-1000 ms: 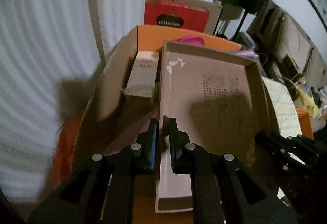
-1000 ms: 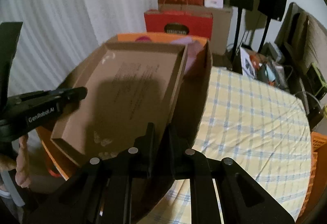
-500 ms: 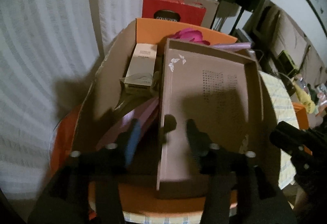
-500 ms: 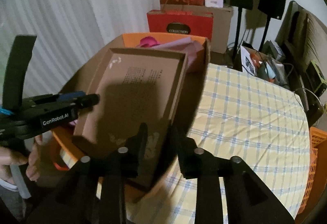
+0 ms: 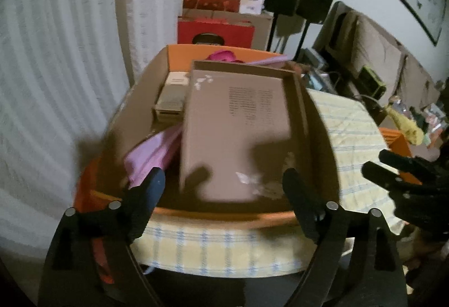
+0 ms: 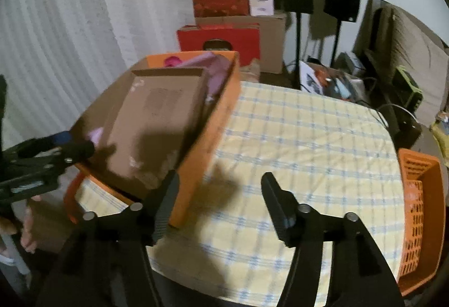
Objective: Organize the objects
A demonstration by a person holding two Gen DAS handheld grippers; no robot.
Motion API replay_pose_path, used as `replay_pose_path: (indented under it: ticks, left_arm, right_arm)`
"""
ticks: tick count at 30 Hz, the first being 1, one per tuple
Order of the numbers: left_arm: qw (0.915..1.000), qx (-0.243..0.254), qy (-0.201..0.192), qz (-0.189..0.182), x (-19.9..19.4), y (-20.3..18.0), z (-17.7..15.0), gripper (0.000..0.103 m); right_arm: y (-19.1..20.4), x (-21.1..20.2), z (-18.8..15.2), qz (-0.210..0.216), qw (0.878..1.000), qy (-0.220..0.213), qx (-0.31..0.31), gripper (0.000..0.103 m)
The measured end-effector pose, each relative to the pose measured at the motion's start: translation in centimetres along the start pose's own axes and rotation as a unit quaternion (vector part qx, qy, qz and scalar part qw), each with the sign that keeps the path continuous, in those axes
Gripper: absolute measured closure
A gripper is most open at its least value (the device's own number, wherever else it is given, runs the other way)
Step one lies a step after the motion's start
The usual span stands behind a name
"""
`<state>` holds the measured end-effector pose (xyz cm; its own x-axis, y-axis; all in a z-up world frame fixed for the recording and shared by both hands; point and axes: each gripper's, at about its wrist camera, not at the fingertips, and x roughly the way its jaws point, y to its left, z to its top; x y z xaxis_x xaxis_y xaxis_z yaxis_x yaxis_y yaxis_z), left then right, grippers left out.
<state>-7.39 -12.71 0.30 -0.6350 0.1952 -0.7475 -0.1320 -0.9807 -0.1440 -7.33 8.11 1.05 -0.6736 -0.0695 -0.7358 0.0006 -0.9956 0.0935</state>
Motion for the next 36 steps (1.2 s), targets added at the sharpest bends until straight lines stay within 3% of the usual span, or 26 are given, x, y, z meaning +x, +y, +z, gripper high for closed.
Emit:
replay_pose_path:
  ticks: [8, 10, 17, 27, 36]
  left_arm:
    - [0.9999, 0.004, 0.007, -0.006, -0.5, -2.8, -2.1, 0.011]
    - [0.9999, -0.002, 0.014, -0.001, -0.5, -3.1, -2.5, 0.002]
    - [0.9998, -0.02, 0.008, -0.003, -1.1, -3.9, -3.9, 0.002]
    - [0.9998, -0.014, -0.003, 0.01, -2.1, -5.8, -5.0, 0.0]
    - [0.9996, -0.002, -0.011, 0.025, -3.4, -7.7, -5.4, 0.0]
  right_arm:
    - [-2.1, -2.3, -2.0, -0.039, 0.999, -0.019, 0.006, 0.018]
    - [-2.7, -2.9, -2.5, -0.043, 0.999, -0.024, 0.012, 0.015]
    - [-4.1, -4.7, -3.9, -0.054, 0.997, -0.042, 0.028, 0.003]
    - [-5.7, -7.7, -6.4, -0.099, 0.992, -0.076, 0.029, 0.001]
    - [-7.4, -9.2, -7.7, -0.093, 0.992, -0.073, 0.055, 0.001]
